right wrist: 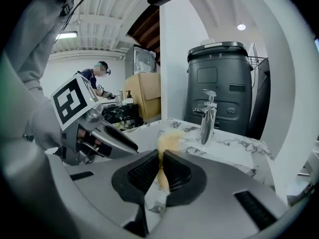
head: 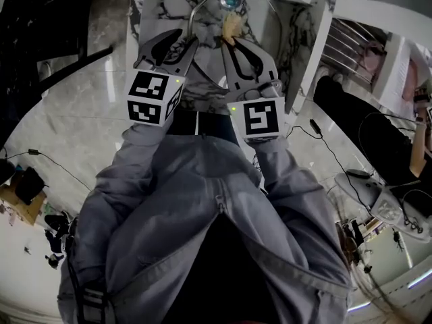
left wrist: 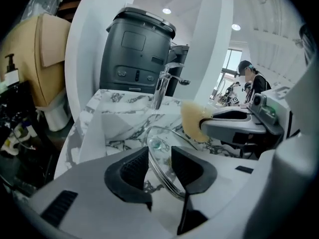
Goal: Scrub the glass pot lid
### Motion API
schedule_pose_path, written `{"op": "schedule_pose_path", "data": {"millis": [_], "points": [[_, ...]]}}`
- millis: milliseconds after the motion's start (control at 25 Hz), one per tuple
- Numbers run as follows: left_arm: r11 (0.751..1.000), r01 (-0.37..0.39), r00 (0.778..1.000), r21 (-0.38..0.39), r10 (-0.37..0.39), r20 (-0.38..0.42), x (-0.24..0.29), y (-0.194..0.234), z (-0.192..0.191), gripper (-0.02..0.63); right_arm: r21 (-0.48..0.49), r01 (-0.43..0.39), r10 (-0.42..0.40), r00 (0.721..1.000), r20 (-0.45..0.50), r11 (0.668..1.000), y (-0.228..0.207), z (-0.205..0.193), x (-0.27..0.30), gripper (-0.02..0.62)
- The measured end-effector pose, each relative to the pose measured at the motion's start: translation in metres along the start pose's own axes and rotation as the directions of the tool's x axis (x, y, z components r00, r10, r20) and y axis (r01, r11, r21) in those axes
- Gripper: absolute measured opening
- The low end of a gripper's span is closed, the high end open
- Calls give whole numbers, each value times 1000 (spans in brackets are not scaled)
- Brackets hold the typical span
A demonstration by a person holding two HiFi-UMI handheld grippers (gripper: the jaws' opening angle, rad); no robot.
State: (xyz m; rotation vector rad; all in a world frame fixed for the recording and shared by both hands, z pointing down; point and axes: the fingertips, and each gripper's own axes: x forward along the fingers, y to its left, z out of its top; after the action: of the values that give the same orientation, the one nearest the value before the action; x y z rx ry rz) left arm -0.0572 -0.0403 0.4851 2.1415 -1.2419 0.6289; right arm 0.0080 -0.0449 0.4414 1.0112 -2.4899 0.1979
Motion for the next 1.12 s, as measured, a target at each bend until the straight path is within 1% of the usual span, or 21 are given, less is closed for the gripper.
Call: {"op": "schedule_pose_path", "data": {"millis": [120, 160, 240, 400, 520, 560, 600, 640, 840, 1120], "points": [[998, 21, 998, -51, -24, -50, 13, 0, -10, 181, 16, -6, 6, 1000, -12, 1000, -3, -11, 9, 44], [997, 32, 997, -71, -37, -69, 17, -1, -14, 202, 12, -10, 10, 1000, -15, 1000, -4, -13, 12, 44], [992, 54, 991, -118, -67, -114, 27, -2, -23, 223, 12, -14, 14, 1000, -25, 1000, -6, -16, 16, 44], [972, 63, 974, -225, -110, -200, 41, -1, -40, 236, 19, -14, 15, 999, -48, 1000, -11, -18, 23, 44], [958, 65, 960, -281, -137, -246, 51, -2, -51, 235, 27, -14, 16, 999, -47, 1000, -17, -18, 27, 44], [953, 65, 956, -295, -144, -255, 54, -3, -54, 229, 28, -15, 17, 999, -50, 999, -18, -19, 27, 44], [949, 62, 955, -309, -147, -259, 55, -3, -55, 174, 30, -17, 18, 999, -51, 999, -19, -20, 28, 44], [945, 57, 955, -322, -146, -259, 56, -3, -56, 103, 30, -19, 20, 998, -53, 999, -19, -20, 28, 44], [923, 56, 953, -380, -163, -255, 52, -4, -56, 76, 29, -25, 27, 998, -63, 999, -18, -23, 27, 44], [921, 45, 964, -386, -142, -225, 38, -1, -49, 61, 18, -42, 43, 996, -75, 999, -15, -28, 28, 44]]}}
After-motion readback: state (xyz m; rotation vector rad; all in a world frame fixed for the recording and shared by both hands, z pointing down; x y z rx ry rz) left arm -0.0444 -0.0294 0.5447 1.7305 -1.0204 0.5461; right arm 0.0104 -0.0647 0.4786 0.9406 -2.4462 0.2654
